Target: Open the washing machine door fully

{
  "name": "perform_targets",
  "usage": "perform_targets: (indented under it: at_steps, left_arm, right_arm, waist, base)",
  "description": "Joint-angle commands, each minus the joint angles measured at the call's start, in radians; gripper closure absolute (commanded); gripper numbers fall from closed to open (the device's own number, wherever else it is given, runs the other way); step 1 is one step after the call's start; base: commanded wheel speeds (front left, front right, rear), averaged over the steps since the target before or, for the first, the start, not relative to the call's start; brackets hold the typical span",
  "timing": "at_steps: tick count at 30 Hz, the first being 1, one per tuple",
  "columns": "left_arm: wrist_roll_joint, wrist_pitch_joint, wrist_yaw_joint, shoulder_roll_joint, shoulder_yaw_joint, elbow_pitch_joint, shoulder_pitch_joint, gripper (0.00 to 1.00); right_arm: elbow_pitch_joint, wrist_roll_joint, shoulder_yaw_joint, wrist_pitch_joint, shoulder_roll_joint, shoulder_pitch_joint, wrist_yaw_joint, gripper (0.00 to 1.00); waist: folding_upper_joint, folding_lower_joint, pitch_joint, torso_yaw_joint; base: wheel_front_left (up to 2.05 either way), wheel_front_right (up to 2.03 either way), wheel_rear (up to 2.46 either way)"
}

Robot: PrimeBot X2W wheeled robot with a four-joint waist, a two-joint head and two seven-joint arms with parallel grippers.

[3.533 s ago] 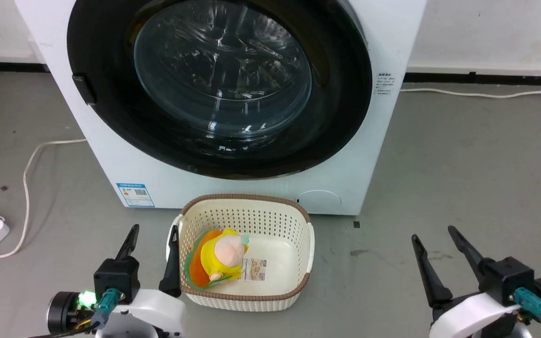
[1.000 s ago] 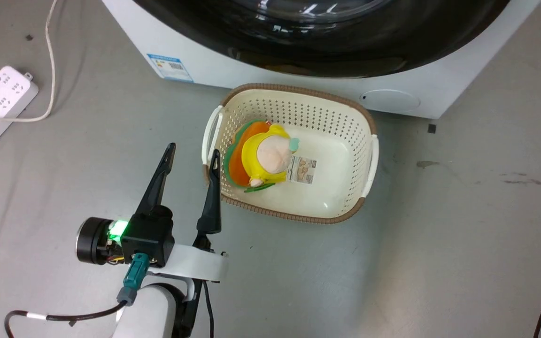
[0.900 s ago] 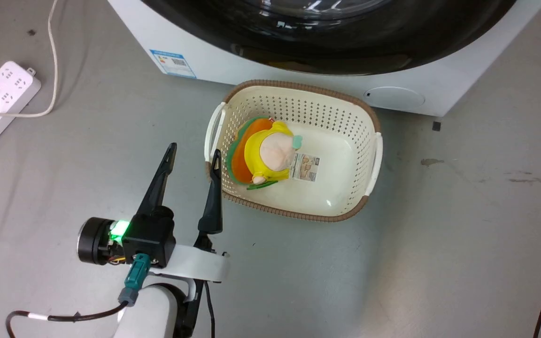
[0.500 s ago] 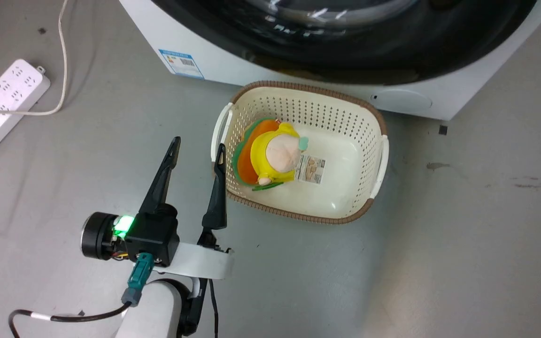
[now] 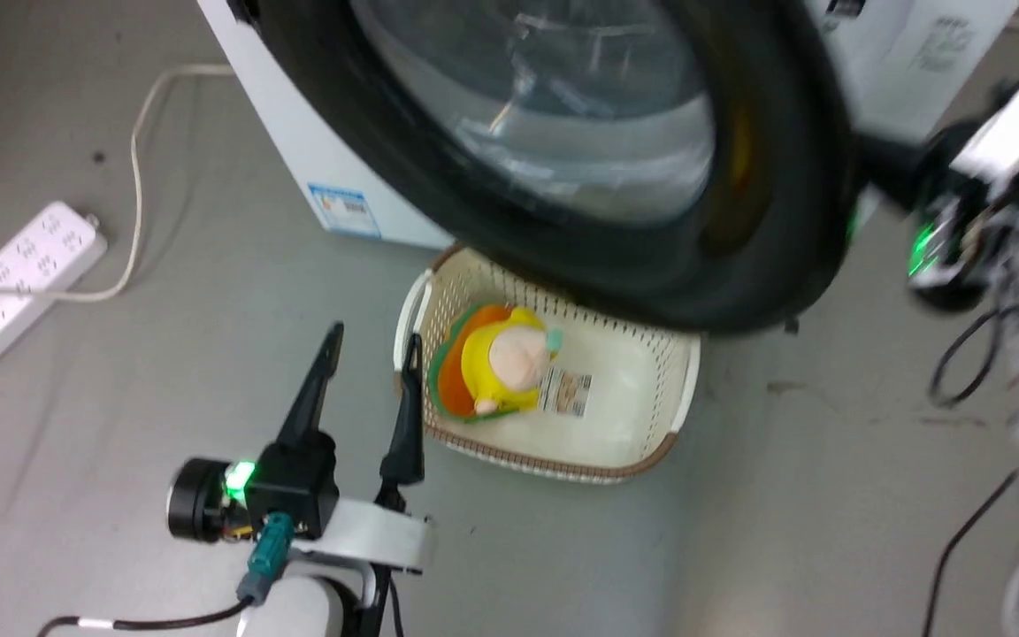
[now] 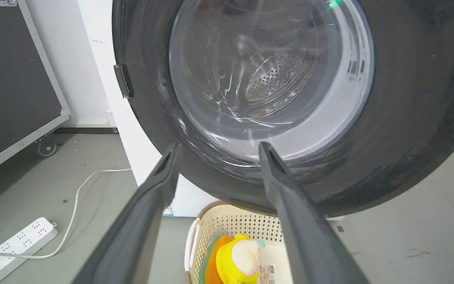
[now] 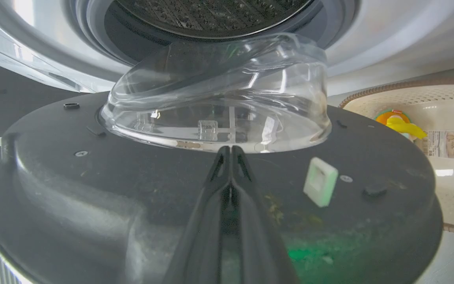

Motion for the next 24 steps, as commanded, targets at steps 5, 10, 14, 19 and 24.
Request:
perform_targets:
  at_steps: [5,10,14,19,24]
  left_arm:
    - [0.001,-0.006,-0.006,0.001,0.000,0.016,0.063,0.00]
    - [0.006,-0.006,-0.012,0.001,-0.008,0.021,0.097,0.00]
    - [0.007,-0.006,-0.018,0.001,-0.015,0.023,0.117,0.00]
    - [-0.003,-0.006,-0.028,0.001,-0.016,0.022,0.132,0.00]
    - [-0.025,-0.006,-0.044,0.001,-0.013,0.019,0.143,0.00]
  right_arm:
    - [-0.098,0.036,0.026,0.095,0.076,0.174,0.001,1.00]
    - [-0.201,0.108,0.083,0.149,0.091,0.301,0.001,1.00]
    - [-0.284,0.267,0.223,0.136,0.092,0.396,0.001,1.00]
    - [-0.401,0.419,0.436,0.052,0.092,0.512,0.001,1.00]
    - [-0.489,0.500,0.610,-0.040,0.092,0.591,0.001,1.00]
  waist:
    - [-0.0001,0.0001,-0.119,0.000]
    - [-0.0001,0.0001,-0.167,0.017]
    - [-0.0001,0.0001,-0.188,0.031]
    - [-0.0001,0.0001,-0.200,0.044]
    - [-0.0001,0.0001,-0.205,0.069]
  base:
    - [0.00,0.00,0.00]
    - [0.00,0.00,0.00]
    - [0.00,0.00,0.00]
    - [0.00,0.00,0.00]
    - [0.00,0.00,0.00]
